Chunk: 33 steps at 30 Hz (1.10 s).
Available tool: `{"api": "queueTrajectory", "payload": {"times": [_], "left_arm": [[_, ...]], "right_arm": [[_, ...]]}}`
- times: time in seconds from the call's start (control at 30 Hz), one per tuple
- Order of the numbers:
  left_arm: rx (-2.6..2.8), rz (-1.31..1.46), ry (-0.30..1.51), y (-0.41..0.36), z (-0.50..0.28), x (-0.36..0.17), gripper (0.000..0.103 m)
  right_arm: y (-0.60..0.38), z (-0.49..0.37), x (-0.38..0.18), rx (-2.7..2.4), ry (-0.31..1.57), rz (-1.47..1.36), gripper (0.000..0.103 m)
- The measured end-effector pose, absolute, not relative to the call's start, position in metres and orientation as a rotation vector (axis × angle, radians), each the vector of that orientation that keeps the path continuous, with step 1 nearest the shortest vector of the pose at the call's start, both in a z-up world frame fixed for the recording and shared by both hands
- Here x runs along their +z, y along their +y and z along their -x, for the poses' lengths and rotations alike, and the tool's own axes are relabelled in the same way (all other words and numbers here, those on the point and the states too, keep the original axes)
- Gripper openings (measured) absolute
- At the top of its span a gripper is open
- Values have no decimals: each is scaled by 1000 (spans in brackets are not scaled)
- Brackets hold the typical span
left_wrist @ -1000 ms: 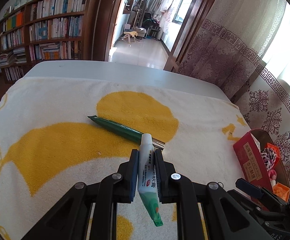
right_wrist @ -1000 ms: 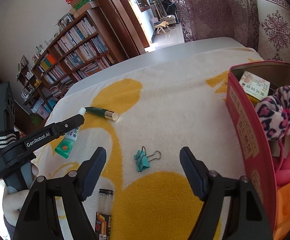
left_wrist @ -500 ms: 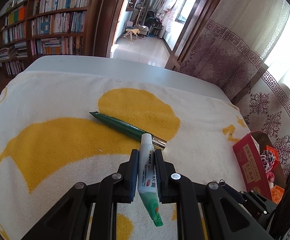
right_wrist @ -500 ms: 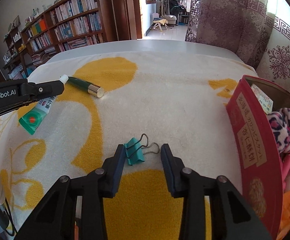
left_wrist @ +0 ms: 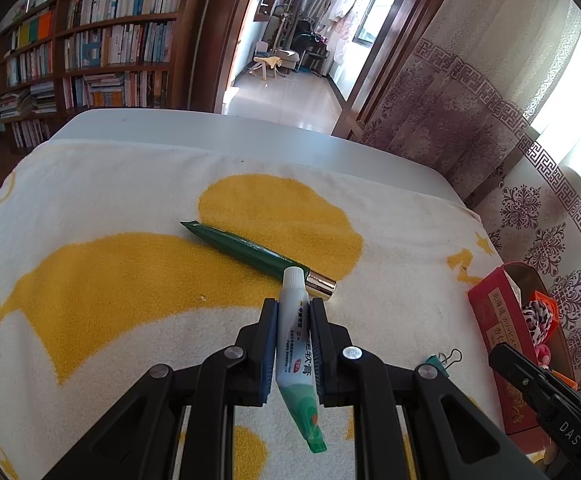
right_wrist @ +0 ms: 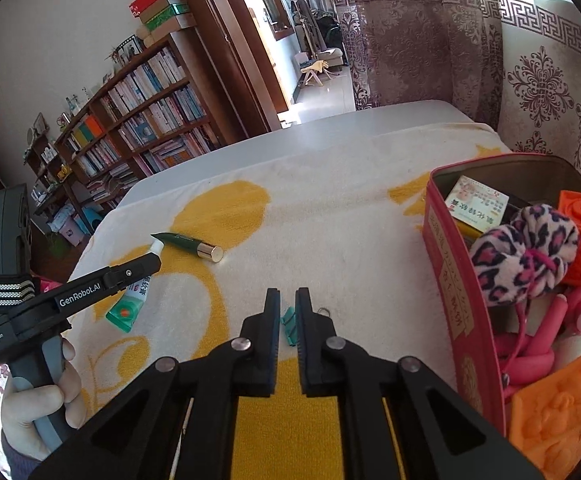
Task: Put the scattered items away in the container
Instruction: 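Grasp the teal binder clip with the right tool while the left tool holds the tube, then carry the toothpaste tube and teal clip into the tin and release both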
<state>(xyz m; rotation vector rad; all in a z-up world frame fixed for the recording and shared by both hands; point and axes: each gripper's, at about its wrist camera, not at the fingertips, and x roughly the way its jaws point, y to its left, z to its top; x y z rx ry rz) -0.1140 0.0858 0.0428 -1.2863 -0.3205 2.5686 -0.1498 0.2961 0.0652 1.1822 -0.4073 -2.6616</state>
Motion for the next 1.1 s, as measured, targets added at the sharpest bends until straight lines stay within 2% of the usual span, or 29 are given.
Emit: {"api": "queueTrajectory", "payload": {"times": [0.13,0.2,0.27,0.33,0.47,0.53,0.6,0.63,0.83,1.1], "left_arm": [[2565,1289,-316,87,114,42,17],[2562,1293,-311,88,114,41,17],[2560,1296,-313,88,114,40,17],[2560,1297,-311,88,114,40,17],[2555,1297,-306,90,113,40,17],[2554,1295,-304,91,113,40,17],[2555,1295,-303,91,112,41,16],[2554,1296,-302,91,112,41,16],[2557,1289,-312,90,112,43,17],[2555,1270,-315,91,110,48,17]], "right_arm": [[300,156,58,-2609,-470,-1217,9],[295,161,49,-2591,-443,-1265,14],[288,163,42,-2591,-393,-1295,37],[282,166,35,-2590,-368,-1309,47],[267,178,19,-2560,-250,-1377,47],[256,178,17,-2616,-102,-1350,46],[246,177,15,-2664,31,-1367,39],[246,177,15,-2680,47,-1373,30],[267,173,21,-2654,-130,-1360,30],[285,148,70,-2740,-263,-1150,30]]}}
